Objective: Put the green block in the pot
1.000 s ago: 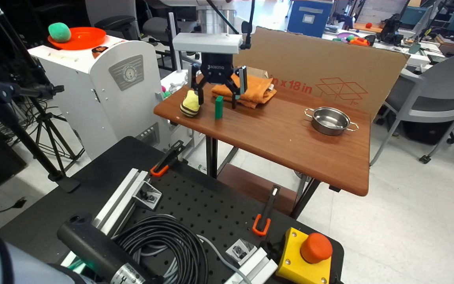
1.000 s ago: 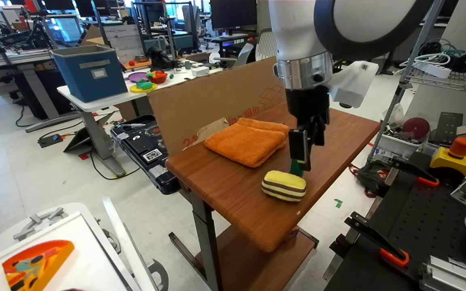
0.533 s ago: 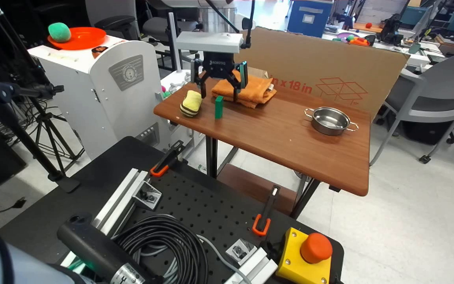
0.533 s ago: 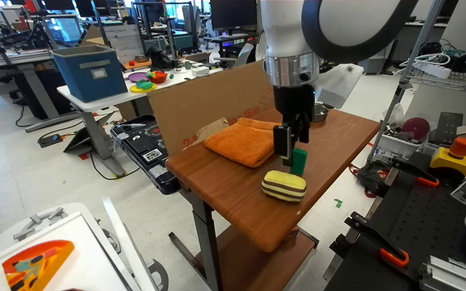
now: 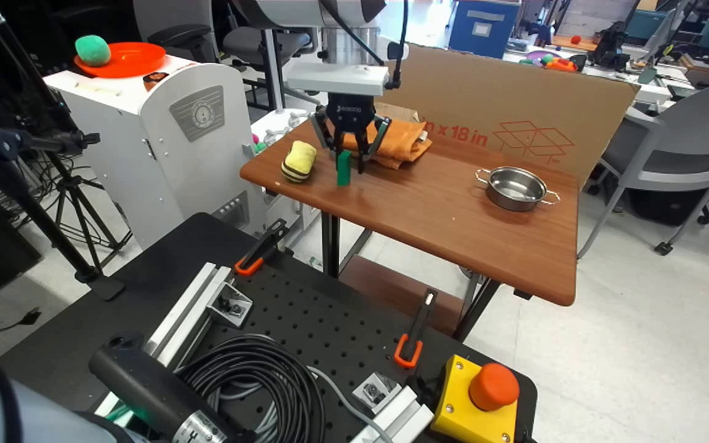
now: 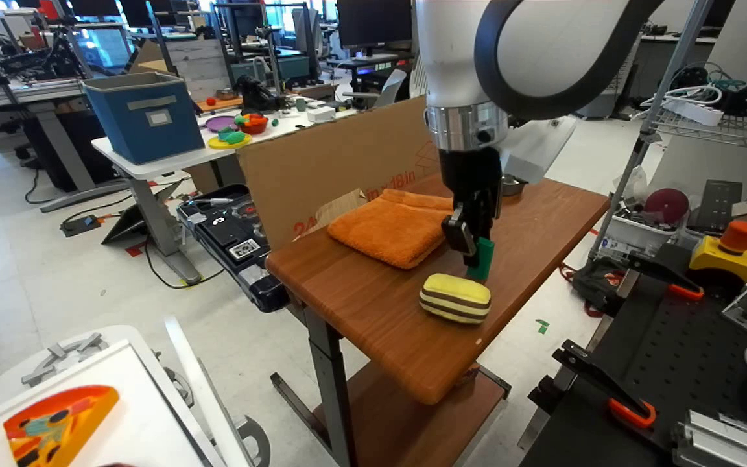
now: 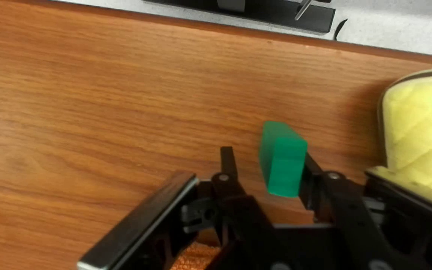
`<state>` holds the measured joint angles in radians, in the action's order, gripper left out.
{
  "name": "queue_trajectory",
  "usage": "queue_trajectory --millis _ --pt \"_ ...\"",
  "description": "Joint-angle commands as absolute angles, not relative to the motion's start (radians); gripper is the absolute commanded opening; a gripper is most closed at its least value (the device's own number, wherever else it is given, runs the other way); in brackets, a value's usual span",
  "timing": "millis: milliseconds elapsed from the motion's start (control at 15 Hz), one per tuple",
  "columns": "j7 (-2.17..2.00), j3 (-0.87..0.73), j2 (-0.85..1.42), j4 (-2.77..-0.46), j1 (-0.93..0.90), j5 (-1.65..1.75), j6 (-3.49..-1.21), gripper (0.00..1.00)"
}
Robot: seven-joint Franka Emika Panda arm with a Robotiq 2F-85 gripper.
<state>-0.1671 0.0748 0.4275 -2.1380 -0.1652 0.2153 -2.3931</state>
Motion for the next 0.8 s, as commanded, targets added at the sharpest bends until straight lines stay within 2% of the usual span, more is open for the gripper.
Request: queue_trajectory --millis 0,67,133,267,733 --pt "-0.156 0.066 0.452 -2.107 -0.176 0.202 -2.351 0.12" --pt "-0.146 0.073 0.452 -2.101 -0.171 0.186 -2.328 0.03" --pt "-0.145 0.076 0.449 -2.095 -0.168 0.172 -2.303 0.0" --pt "-0.134 0.08 0.428 -2.078 -0.158 0.145 -2.247 0.05" --pt "-0.04 0.027 0.355 -1.896 -0.066 0.12 -2.123 0.05"
